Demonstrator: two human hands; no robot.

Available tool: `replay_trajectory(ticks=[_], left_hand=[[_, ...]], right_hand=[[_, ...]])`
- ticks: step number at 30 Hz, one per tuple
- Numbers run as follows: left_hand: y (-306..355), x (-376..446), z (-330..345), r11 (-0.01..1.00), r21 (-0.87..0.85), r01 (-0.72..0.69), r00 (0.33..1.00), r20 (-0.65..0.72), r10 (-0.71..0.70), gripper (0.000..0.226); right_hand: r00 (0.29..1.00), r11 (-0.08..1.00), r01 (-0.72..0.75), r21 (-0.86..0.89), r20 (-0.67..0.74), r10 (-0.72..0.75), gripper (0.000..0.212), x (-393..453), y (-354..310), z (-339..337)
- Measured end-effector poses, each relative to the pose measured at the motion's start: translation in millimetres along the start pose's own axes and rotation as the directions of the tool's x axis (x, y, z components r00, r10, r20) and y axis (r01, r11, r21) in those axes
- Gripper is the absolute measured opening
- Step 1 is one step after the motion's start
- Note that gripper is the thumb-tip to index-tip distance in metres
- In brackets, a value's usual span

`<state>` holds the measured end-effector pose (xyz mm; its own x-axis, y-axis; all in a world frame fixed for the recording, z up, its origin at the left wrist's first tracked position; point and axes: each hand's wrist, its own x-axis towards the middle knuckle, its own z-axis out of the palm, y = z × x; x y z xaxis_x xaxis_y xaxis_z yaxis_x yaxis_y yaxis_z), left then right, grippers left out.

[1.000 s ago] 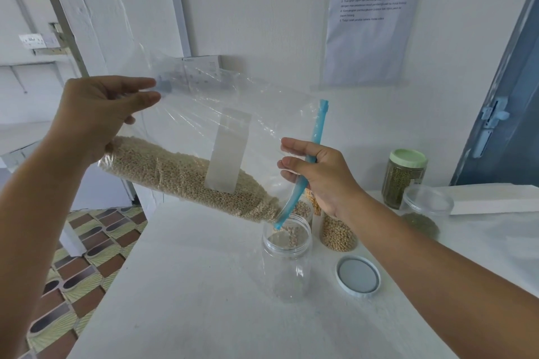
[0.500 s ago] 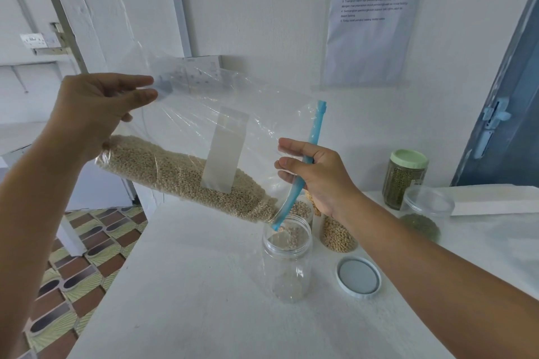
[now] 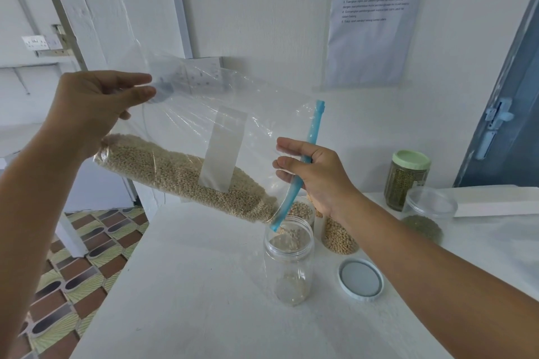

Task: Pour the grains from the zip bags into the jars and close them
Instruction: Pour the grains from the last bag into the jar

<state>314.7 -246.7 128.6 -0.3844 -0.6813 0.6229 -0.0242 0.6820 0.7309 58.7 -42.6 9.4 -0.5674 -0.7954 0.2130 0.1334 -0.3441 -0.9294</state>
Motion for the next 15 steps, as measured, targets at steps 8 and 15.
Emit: replay_trajectory(ticks=[8,15], left_hand=[[-5.3,3.8,1.4,1.000,0.021,-0.013,1.000,-0.021,0.014,0.031],[-8.9,4.9,6.0,0.999,0.041,-0.017,0.999,-0.026,0.018,0.035]], right_hand=[[1.000,1.000,-0.003,0.008,-0.006,0.003,0.036,2.6,2.4,-0.2],[1.000,1.000,-0.009,0.013,-0.011,0.009,0.036,4.2,4.3,-3.1]])
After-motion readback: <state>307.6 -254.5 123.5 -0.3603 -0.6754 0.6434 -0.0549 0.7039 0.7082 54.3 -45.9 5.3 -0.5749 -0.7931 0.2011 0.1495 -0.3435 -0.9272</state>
